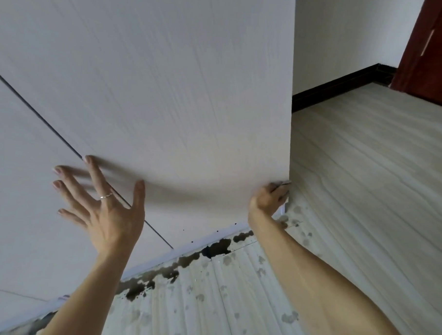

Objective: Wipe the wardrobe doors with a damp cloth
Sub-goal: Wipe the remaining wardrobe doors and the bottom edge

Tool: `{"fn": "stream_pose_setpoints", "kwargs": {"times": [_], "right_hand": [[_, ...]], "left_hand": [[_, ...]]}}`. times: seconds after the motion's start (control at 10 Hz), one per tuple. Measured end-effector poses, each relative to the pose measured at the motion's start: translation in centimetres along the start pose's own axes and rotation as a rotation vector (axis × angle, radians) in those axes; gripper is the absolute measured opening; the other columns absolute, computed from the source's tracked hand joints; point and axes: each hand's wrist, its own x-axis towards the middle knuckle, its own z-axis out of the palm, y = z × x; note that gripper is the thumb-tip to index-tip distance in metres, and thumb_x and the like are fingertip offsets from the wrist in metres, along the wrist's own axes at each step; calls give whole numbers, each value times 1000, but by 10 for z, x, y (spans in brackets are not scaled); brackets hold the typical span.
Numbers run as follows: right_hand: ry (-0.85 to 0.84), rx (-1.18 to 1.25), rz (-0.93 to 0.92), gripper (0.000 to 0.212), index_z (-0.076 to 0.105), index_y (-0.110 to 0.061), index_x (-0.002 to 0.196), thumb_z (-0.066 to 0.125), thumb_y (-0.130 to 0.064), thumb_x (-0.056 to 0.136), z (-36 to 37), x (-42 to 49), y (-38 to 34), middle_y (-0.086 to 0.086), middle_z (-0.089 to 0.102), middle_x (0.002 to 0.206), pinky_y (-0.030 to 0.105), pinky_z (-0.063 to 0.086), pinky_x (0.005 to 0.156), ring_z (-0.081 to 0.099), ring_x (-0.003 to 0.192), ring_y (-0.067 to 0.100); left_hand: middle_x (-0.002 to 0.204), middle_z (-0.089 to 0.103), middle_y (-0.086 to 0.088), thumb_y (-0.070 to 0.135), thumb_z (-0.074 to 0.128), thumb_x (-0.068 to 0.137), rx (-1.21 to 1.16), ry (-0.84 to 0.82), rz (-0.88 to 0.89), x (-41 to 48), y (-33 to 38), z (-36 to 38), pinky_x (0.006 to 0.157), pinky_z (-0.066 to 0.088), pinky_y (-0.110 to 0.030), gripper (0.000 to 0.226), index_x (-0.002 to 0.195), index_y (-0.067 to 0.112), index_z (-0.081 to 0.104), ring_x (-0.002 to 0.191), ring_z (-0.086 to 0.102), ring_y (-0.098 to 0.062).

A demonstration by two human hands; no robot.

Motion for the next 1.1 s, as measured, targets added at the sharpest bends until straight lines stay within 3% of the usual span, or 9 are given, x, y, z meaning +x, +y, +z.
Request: {"fn": "stream_pose_setpoints", "kwargs": {"times": [0.2, 0.3, 0.5, 0.6, 0.7, 0.8, 0.9, 1.0, 1.1], "right_hand": [[-105, 224, 271, 54, 13, -1, 157, 17, -23, 108, 13, 10, 46, 21, 8, 165, 43, 8, 125, 8, 152, 35], [71, 423, 361, 51, 26, -8, 155, 27, -31, 110, 17, 1, 31, 12, 30, 161, 27, 20, 117, 29, 147, 26], [83, 290, 222, 50, 32, -9, 153, 32, -28, 107, 4, 49, 47, 15, 41, 153, 36, 37, 113, 43, 138, 33], [-122, 170, 249, 54, 20, -15, 156, 24, -32, 105, 10, 26, 65, 9, 32, 157, 47, 36, 116, 39, 141, 31], [-128, 229, 420, 37, 47, -24, 137, 27, -29, 106, 14, 18, 77, -1, 52, 137, 35, 45, 100, 55, 119, 22], [-109, 187, 418, 22, 59, -14, 98, 36, -14, 99, -2, 43, 70, 3, 64, 101, 24, 47, 59, 60, 79, 20], [4, 217, 349, 28, 64, -13, 117, 45, -18, 97, -12, 66, 67, 3, 69, 105, 24, 49, 57, 60, 73, 16], [69, 209, 364, 46, 49, -19, 140, 50, -33, 96, -2, 48, 72, 2, 55, 137, 32, 47, 80, 56, 98, 19], [-137, 197, 428, 29, 41, -17, 134, 38, -27, 106, 13, -14, 93, 0, 54, 119, 35, 43, 91, 49, 96, 15]], "left_hand": [[165, -21, -14, 53, 62, 90, 153, -71, 114, -2, -30, -6, 118, -8, -65, 99, 156, 45, -11, 152, -20, -33], [164, -26, -7, 53, 61, 89, 211, -105, 183, -4, -45, -8, 117, -8, -67, 97, 157, 44, -8, 150, -26, -25], [159, -35, 2, 57, 58, 89, 320, -157, 248, -2, -62, -13, 117, -8, -67, 94, 158, 43, -4, 148, -30, -18], [164, -26, -5, 52, 64, 88, 299, -132, 265, -1, -65, -12, 116, -6, -69, 96, 159, 40, 0, 149, -28, -21], [166, -18, -14, 52, 65, 88, 267, -82, 270, -1, -67, -2, 116, -6, -69, 97, 160, 38, 1, 150, -24, -27], [165, -12, -22, 54, 64, 89, 254, -57, 276, 3, -67, 8, 115, -7, -68, 97, 160, 36, 2, 152, -13, -41], [164, -10, -24, 55, 64, 89, 253, -52, 277, 3, -71, 12, 114, -8, -66, 96, 160, 36, 3, 151, -9, -44], [164, -8, -26, 56, 65, 89, 251, -43, 301, 5, -76, 14, 114, -7, -68, 96, 160, 35, 4, 150, -8, -47], [163, -6, -27, 57, 64, 90, 239, -34, 317, 5, -80, 15, 114, -6, -69, 94, 161, 33, 6, 150, -7, -48]]}}
